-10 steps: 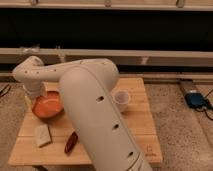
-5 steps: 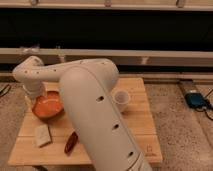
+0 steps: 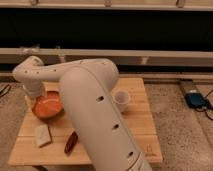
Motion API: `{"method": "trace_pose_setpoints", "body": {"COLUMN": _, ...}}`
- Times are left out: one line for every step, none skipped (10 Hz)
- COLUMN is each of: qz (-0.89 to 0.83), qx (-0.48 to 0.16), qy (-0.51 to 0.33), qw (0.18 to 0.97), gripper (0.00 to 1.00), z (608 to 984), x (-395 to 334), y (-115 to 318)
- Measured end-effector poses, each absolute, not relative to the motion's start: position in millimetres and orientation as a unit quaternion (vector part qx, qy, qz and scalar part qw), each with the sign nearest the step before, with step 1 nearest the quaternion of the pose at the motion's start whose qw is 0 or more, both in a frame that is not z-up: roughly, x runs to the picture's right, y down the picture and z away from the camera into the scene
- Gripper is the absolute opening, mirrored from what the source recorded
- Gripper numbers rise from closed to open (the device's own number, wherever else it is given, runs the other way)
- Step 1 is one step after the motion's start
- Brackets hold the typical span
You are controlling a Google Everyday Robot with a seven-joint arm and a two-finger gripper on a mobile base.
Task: Place the eraser on the white sponge
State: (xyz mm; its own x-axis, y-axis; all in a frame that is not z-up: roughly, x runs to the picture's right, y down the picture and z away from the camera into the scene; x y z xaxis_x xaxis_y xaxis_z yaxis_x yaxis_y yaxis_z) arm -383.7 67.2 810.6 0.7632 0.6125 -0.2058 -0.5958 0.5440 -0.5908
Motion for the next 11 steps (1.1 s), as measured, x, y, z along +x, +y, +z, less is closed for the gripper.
{"method": "trace_pose_setpoints", "body": {"qz": 0.344, "qx": -0.331, "qy": -0.013, "qw": 0.879, "gripper": 0.64, "z": 811, "x": -384, "y": 67}}
{"method": "trace_pose_setpoints", "body": {"qz": 0.344, "qx": -0.331, "qy": -0.013, "qw": 0.879, "gripper": 0.64, "z": 811, "x": -384, "y": 67}}
{"method": "trace_pose_setpoints", "body": {"qz": 0.344, "qx": -0.331, "qy": -0.013, "qw": 0.879, "gripper": 0.64, "z": 811, "x": -384, "y": 67}}
{"method": "trace_pose_setpoints", "body": {"qz": 0.344, "qx": -0.331, "qy": -0.013, "qw": 0.879, "gripper": 0.64, "z": 811, "x": -384, "y": 67}}
{"method": "trace_pose_setpoints", "body": {"qz": 0.344, "qx": -0.331, "qy": -0.013, "qw": 0.879, "gripper": 0.64, "z": 811, "x": -384, "y": 67}}
{"method": "trace_pose_setpoints", "body": {"qz": 0.344, "qx": -0.331, "qy": -0.013, "qw": 0.879, "gripper": 0.64, "z": 811, "x": -384, "y": 67}}
{"method": "trace_pose_setpoints", "body": {"qz": 0.344, "qx": -0.331, "qy": -0.013, "qw": 0.879, "gripper": 0.64, "z": 811, "x": -384, "y": 67}}
{"method": "trace_pose_setpoints", "body": {"qz": 0.344, "qx": -0.332, "qy": -0.012, "qw": 0.878, "gripper": 0.64, "z": 811, "x": -384, "y": 67}}
{"method": "trace_pose_setpoints", "body": {"qz": 0.347, "qx": -0.333, "qy": -0.008, "qw": 0.877, "gripper": 0.64, "z": 812, "x": -382, "y": 69}}
{"method": "trace_pose_setpoints", "body": {"qz": 0.355, "qx": -0.334, "qy": 0.007, "qw": 0.873, "gripper": 0.64, "z": 815, "x": -371, "y": 77}}
{"method": "trace_pose_setpoints", "body": {"qz": 0.363, "qx": -0.331, "qy": 0.020, "qw": 0.871, "gripper": 0.64, "z": 815, "x": -358, "y": 81}}
